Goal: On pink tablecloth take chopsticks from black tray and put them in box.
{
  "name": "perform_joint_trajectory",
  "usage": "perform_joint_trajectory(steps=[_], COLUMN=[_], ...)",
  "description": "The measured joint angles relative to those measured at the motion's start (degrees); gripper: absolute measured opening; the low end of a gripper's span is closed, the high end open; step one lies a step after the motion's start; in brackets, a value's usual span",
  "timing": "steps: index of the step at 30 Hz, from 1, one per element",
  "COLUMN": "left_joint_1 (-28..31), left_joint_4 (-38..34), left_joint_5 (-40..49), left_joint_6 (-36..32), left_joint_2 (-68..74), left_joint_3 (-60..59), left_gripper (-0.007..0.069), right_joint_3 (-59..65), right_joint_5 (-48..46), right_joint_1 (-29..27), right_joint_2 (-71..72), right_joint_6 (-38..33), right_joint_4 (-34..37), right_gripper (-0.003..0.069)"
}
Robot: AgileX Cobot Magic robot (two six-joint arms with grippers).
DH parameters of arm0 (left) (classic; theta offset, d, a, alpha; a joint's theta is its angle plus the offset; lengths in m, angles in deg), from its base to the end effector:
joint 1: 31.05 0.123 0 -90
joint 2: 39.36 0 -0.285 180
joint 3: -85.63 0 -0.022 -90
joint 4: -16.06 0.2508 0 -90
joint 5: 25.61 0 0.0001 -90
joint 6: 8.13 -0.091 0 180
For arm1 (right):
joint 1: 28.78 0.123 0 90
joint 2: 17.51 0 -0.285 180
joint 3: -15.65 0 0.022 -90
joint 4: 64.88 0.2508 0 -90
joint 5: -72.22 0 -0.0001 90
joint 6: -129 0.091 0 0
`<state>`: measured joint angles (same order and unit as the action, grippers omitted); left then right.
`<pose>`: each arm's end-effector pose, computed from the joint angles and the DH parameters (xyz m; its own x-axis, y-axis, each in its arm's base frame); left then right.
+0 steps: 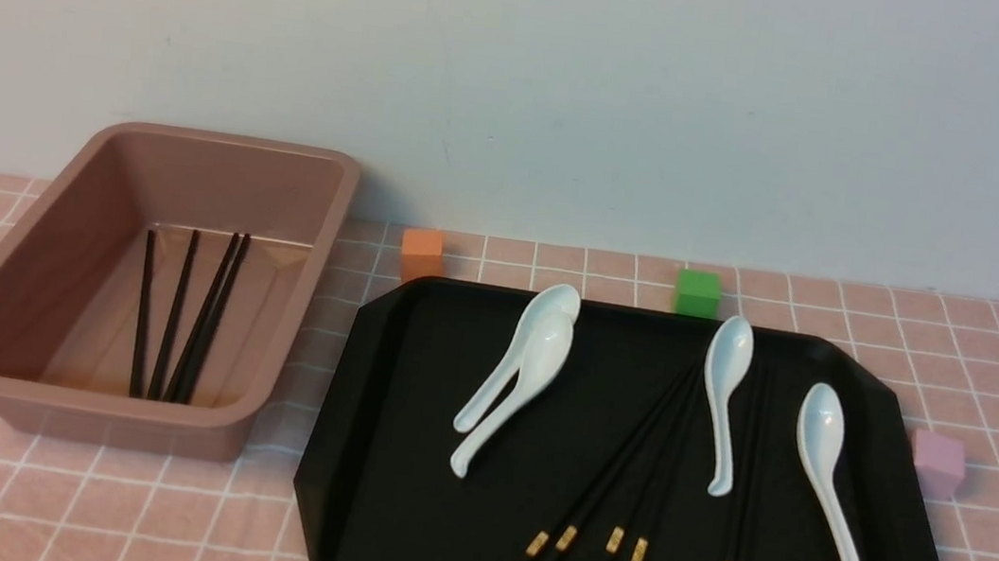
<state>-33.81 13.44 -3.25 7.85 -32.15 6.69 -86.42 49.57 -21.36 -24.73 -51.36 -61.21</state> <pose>0.0521 -0.0041 0.1686 -0.3210 -0.3005 -0.8981 -0.0387 0.9517 -0.3046 0.0512 0.0089 0.1741 -0.3101 0.0129 -0.9506 -0.1362 0.9890 0.0578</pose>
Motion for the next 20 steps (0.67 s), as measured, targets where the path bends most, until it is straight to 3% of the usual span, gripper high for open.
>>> perform_joint_trajectory(steps=[20], left_joint_1=[0.0], left_joint_4=[-0.06], left_joint_5=[0.0], left_joint_6=[0.0], left_joint_2=[0.0], left_joint_3=[0.0], left_gripper=[0.0011], right_joint_3=[0.0], right_joint_5=[0.0], right_joint_1=[0.0], right_joint_2=[0.0], right_joint_6=[0.0], right_joint_4=[0.0], right_gripper=[0.024])
